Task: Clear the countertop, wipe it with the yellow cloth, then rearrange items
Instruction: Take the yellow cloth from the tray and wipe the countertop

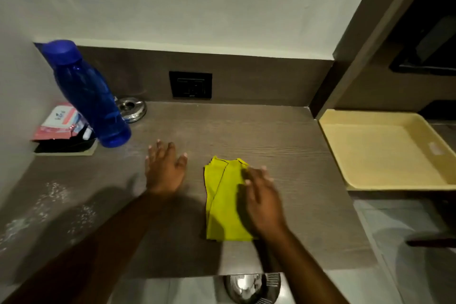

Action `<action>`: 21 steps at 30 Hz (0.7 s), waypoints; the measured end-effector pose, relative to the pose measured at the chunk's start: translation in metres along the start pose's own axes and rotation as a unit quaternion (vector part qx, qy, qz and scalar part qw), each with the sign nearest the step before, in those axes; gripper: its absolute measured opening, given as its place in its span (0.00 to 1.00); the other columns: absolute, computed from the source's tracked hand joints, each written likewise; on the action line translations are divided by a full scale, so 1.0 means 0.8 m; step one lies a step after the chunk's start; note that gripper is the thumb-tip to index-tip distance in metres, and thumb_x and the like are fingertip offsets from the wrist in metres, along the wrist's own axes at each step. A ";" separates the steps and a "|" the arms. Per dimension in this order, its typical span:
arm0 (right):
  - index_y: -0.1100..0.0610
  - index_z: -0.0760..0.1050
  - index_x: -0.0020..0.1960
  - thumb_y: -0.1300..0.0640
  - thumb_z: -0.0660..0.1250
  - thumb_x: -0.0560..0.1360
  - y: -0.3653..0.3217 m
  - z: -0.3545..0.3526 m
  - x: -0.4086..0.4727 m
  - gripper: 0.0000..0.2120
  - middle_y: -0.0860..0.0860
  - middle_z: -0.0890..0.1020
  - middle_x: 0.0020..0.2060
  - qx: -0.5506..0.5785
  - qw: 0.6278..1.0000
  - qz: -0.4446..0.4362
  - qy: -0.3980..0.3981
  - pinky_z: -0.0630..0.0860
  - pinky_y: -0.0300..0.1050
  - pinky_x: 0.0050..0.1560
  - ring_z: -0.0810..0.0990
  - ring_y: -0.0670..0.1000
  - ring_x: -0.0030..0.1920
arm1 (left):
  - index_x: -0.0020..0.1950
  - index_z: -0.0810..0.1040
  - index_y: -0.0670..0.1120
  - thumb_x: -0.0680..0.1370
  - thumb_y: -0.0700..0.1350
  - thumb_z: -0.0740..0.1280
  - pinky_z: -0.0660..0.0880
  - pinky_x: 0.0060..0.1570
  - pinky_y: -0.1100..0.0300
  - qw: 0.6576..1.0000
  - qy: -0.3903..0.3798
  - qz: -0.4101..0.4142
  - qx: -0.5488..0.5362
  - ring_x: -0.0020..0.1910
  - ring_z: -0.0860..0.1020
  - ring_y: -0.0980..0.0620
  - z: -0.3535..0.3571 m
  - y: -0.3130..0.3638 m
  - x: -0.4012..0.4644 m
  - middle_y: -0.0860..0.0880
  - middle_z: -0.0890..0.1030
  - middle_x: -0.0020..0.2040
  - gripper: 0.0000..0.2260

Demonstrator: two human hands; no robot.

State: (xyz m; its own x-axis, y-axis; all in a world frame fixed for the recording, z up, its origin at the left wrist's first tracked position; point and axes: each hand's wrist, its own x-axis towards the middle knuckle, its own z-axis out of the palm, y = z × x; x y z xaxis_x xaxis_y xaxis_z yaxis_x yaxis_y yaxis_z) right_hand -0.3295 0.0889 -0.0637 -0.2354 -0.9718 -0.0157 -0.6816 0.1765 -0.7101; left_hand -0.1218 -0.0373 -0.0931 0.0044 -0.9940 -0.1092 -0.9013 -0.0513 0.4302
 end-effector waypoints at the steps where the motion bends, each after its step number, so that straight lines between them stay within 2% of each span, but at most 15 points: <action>1: 0.60 0.75 0.67 0.52 0.54 0.79 0.018 -0.023 -0.002 0.22 0.59 0.75 0.68 -0.009 0.999 0.021 0.038 0.59 0.51 0.74 0.66 0.59 0.74 | 0.73 0.65 0.42 0.80 0.53 0.56 0.53 0.75 0.42 0.998 0.052 0.036 -0.014 0.77 0.55 0.37 0.005 0.020 -0.023 0.38 0.60 0.77 0.25; 2: 0.60 0.76 0.65 0.53 0.54 0.78 0.037 -0.042 -0.005 0.21 0.60 0.77 0.66 -0.037 0.997 0.038 0.061 0.61 0.54 0.74 0.68 0.61 0.72 | 0.70 0.71 0.39 0.78 0.49 0.60 0.60 0.72 0.39 0.990 0.102 0.094 -0.015 0.74 0.60 0.33 0.014 0.044 -0.049 0.35 0.65 0.73 0.23; 3: 0.60 0.76 0.65 0.55 0.56 0.79 0.054 -0.058 -0.007 0.19 0.61 0.77 0.66 -0.074 0.994 0.053 0.067 0.61 0.57 0.73 0.68 0.62 0.71 | 0.66 0.75 0.37 0.74 0.48 0.64 0.65 0.66 0.35 0.981 0.117 0.155 -0.005 0.70 0.66 0.29 0.029 0.072 -0.076 0.33 0.70 0.70 0.23; 4: 0.60 0.75 0.66 0.57 0.57 0.80 0.070 -0.070 -0.009 0.17 0.61 0.75 0.67 -0.115 0.989 0.064 0.061 0.60 0.59 0.73 0.67 0.63 0.72 | 0.65 0.76 0.38 0.71 0.48 0.65 0.66 0.64 0.33 0.974 0.099 0.202 0.021 0.68 0.67 0.28 0.046 0.100 -0.100 0.33 0.71 0.69 0.25; 5: 0.59 0.74 0.67 0.57 0.58 0.80 0.084 -0.077 -0.011 0.17 0.61 0.73 0.68 -0.154 0.984 0.071 0.052 0.60 0.60 0.74 0.65 0.63 0.73 | 0.68 0.73 0.39 0.73 0.50 0.63 0.63 0.67 0.34 0.974 0.049 0.218 0.047 0.71 0.64 0.30 0.059 0.125 -0.123 0.35 0.68 0.72 0.26; 7: 0.56 0.73 0.67 0.54 0.57 0.80 0.108 -0.080 -0.016 0.17 0.60 0.72 0.69 -0.228 0.971 0.061 0.038 0.62 0.63 0.72 0.65 0.63 0.73 | 0.75 0.60 0.41 0.77 0.53 0.56 0.44 0.74 0.39 0.976 -0.059 0.199 0.070 0.77 0.49 0.36 0.083 0.152 -0.148 0.38 0.54 0.78 0.29; 8: 0.56 0.73 0.66 0.53 0.57 0.80 0.116 -0.077 -0.018 0.18 0.60 0.72 0.69 -0.252 0.966 0.050 0.035 0.64 0.65 0.70 0.65 0.64 0.72 | 0.76 0.57 0.41 0.78 0.54 0.55 0.40 0.74 0.41 0.977 -0.070 0.189 0.076 0.78 0.45 0.38 0.092 0.151 -0.150 0.39 0.50 0.79 0.30; 12: 0.59 0.73 0.66 0.47 0.51 0.75 0.132 -0.047 -0.018 0.26 0.64 0.71 0.68 -0.299 0.953 0.040 0.042 0.64 0.72 0.64 0.65 0.67 0.71 | 0.75 0.60 0.44 0.78 0.53 0.57 0.47 0.75 0.44 0.965 -0.033 0.245 0.086 0.78 0.53 0.42 0.093 0.125 -0.138 0.42 0.58 0.78 0.27; 14: 0.60 0.72 0.66 0.45 0.48 0.75 0.121 -0.031 -0.009 0.29 0.65 0.69 0.67 -0.305 0.952 0.034 0.021 0.65 0.73 0.64 0.66 0.68 0.69 | 0.76 0.58 0.43 0.77 0.52 0.59 0.47 0.76 0.46 0.964 -0.022 0.255 0.077 0.78 0.53 0.44 0.090 0.108 -0.129 0.43 0.58 0.78 0.29; 17: 0.58 0.71 0.67 0.49 0.52 0.77 0.078 -0.008 0.015 0.23 0.61 0.68 0.67 -0.316 0.948 0.031 -0.011 0.68 0.71 0.63 0.66 0.68 0.68 | 0.76 0.56 0.42 0.76 0.50 0.61 0.45 0.76 0.47 0.971 0.004 0.232 0.057 0.78 0.51 0.45 0.076 0.075 -0.107 0.42 0.57 0.78 0.31; 21: 0.54 0.69 0.67 0.51 0.57 0.77 0.017 0.032 0.040 0.19 0.59 0.66 0.69 -0.317 0.948 -0.013 -0.023 0.68 0.70 0.62 0.66 0.66 0.69 | 0.76 0.60 0.43 0.76 0.51 0.60 0.46 0.76 0.47 0.979 0.017 0.176 0.098 0.78 0.52 0.46 0.024 -0.007 -0.080 0.44 0.57 0.78 0.30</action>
State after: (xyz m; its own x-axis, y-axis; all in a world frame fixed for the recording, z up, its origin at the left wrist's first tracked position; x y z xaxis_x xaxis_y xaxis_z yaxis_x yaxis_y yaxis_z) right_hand -0.3286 0.0562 -0.0922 -0.1917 -0.9804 -0.0458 -0.9699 0.1964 -0.1443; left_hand -0.1252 0.0280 -0.1056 -0.3102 -0.9496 0.0457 -0.9155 0.3114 0.2547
